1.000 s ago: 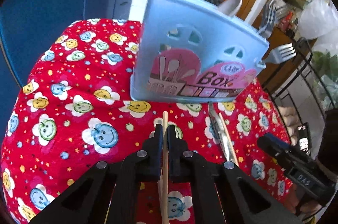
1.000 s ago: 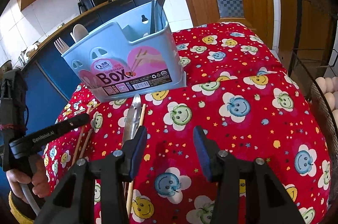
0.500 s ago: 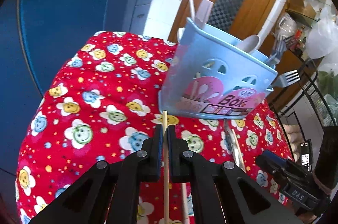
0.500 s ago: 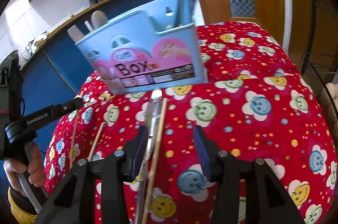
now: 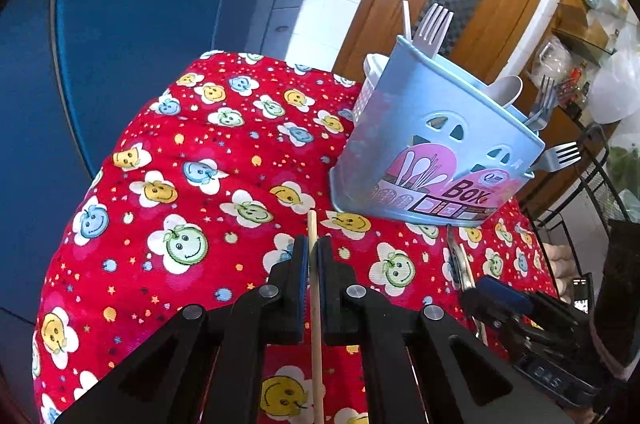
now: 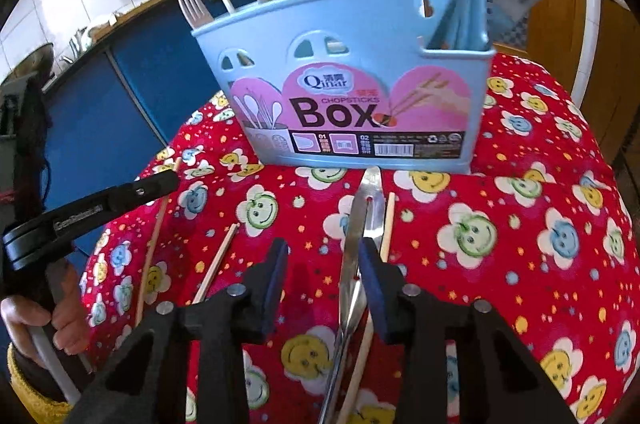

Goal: Organize utensils
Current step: 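Grasp a metal knife with the right tool while the left tool holds the chopstick, then lift the chopstick in the left tool and knife in the right tool toward the box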

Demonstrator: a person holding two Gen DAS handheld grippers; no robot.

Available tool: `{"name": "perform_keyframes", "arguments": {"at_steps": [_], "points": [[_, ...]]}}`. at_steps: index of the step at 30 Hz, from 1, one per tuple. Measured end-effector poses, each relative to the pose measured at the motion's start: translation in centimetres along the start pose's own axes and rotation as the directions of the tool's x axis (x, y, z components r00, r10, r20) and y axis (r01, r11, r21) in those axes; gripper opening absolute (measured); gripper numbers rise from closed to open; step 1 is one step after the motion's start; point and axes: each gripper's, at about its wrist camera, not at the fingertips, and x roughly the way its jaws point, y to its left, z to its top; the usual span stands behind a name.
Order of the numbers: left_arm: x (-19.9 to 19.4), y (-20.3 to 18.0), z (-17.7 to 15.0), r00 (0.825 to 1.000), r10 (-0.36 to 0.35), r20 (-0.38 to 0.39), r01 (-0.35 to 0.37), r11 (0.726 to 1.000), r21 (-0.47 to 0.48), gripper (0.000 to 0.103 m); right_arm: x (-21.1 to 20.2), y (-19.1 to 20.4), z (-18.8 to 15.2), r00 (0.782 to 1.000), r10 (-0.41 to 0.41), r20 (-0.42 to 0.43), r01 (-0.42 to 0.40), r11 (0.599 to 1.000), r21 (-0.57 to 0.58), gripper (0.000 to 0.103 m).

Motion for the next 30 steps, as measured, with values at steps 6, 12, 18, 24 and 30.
{"name": "perform_keyframes", "arguments": {"at_steps": [6,12,18,24,30], "points": [[0.2,0.1,-0.2,1.000,-0.013,-0.006,0.013,1.000,-0.005,0.004,1.6,-0.4,0.2,0.996,-0.080,-0.041,0.079,0.997,-0.022,0.033],[0.5,0.0,-0.2,1.000,-0.024,-0.010,0.024,1.000,-0.006,0.004,1.9,-1.3,0.4,0.996,-0.073,-0.058,0.073,0.997,-0.001,0.025],[0.3,-0.2,-0.1,0.999,-0.040,-0.006,0.040,0.999,0.000,0.004,1.3,-3.0,0.4,0.998,0.027,-0.055,-0.022,0.996,0.090,0.024],[-0.2,-0.6,0.0,0.998,-0.057,0.002,0.057,0.998,0.006,0.004,0.0,-4.0,0.0,0.990,0.143,-0.011,-0.139,0.978,0.153,0.023],[-1.0,-1.1,0.3,0.995,-0.092,0.023,0.092,0.996,0.006,0.004,-2.1,-4.0,-0.5,0.984,0.166,0.068,-0.175,0.972,0.156,0.023]]}}
